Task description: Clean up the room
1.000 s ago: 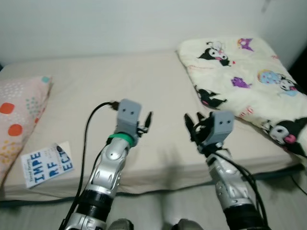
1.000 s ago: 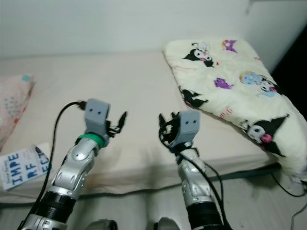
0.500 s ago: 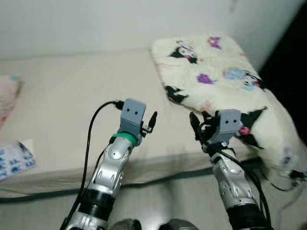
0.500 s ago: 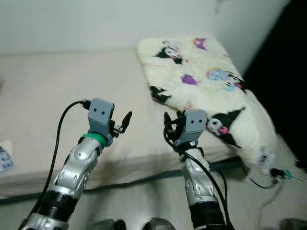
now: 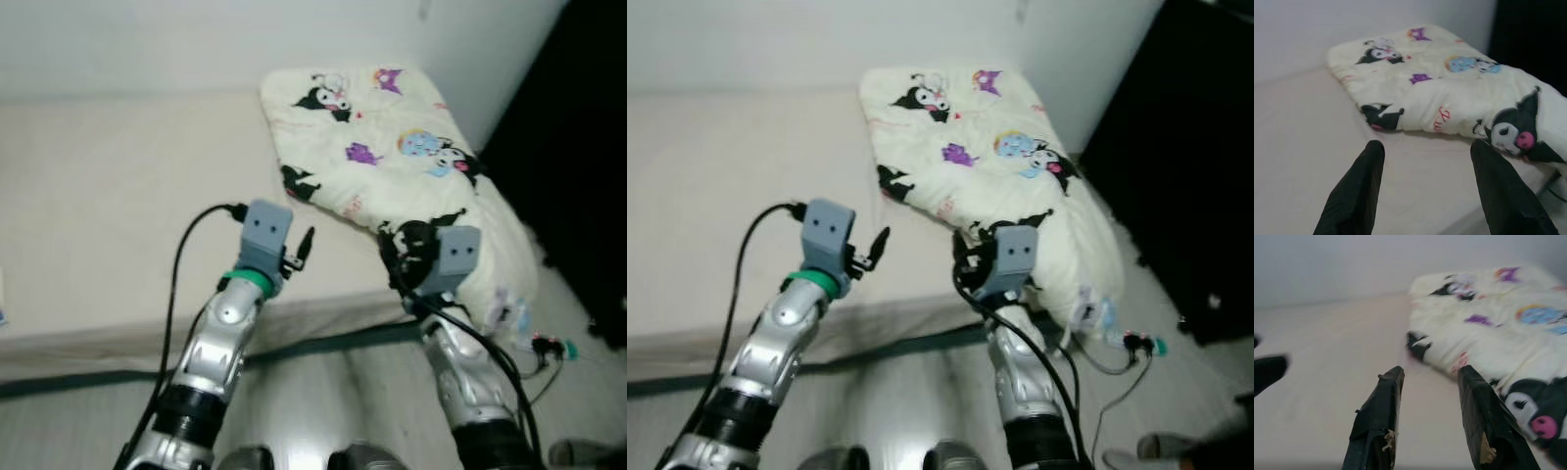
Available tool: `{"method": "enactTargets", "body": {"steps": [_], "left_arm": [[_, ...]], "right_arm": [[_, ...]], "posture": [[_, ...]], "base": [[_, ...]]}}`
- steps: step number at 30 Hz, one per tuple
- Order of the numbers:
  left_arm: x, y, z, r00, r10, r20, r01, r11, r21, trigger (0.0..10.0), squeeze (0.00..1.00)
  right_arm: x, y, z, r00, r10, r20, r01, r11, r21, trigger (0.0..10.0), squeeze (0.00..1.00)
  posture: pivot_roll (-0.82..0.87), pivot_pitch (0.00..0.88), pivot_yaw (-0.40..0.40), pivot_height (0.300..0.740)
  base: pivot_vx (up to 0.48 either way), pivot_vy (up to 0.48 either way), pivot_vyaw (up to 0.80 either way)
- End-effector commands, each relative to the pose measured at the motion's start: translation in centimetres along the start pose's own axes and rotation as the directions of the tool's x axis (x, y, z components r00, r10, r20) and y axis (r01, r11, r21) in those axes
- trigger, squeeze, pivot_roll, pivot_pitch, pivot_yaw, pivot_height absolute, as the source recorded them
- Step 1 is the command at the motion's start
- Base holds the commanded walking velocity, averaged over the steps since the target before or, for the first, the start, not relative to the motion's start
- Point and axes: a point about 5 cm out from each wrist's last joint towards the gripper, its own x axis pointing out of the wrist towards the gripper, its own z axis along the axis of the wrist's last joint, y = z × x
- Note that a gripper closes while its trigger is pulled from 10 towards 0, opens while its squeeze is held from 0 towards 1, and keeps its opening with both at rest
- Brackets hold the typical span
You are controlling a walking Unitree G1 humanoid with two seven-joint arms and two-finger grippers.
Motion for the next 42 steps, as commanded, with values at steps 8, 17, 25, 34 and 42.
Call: {"method": "enactTargets", "body": {"steps": [8,17,25,34,42], "left_arm": [[-0.1,-0.3,-0.8,0.999,-0.004,-0.037,0.004,1.0,0.002,10.0,0.0],[0.0,-0.4,-0.9,0.999,-0.005,-0.05,0.005,1.0,0.002,10.0,0.0],[0.1,-0.3,-0.8,0.999,0.002,-0.045,-0.001,1.0,0.008,10.0,0.0],[0.1,-0.3,-0.6,1.0,0.001,-0.03,-0.001,1.0,0.01,10.0,0.0],[0.1,-0.3,-0.6,1.0,0.003,-0.027,-0.003,1.0,0.008,10.0,0.0]], "right_arm": [[-0.1,-1.1,-0.2,0.998,-0.067,-0.015,0.068,0.995,0.077,10.0,0.0],[-0.1,-1.2,0.0,0.998,-0.067,-0.01,0.067,0.994,0.085,10.0,0.0],[-0.1,-1.1,0.0,0.998,-0.054,-0.009,0.055,0.995,0.083,10.0,0.0],[-0.3,-0.2,-0.5,0.999,0.013,-0.043,-0.013,1.0,-0.004,10.0,0.0],[-0.2,-0.4,-0.3,1.0,-0.007,-0.028,0.007,1.0,-0.016,10.0,0.0]], "posture": [[-0.06,0.023,0.054,0.74],[-0.07,0.019,0.054,0.74],[-0.07,0.02,0.055,0.74],[-0.07,0.025,0.054,0.74],[-0.07,0.027,0.054,0.74]], "base": [[0.0,-0.227,0.52],[0.0,0.0,0.0],[0.0,0.0,0.0],[0.043,0.0,0.0],[0.463,0.0,0.65]]}}
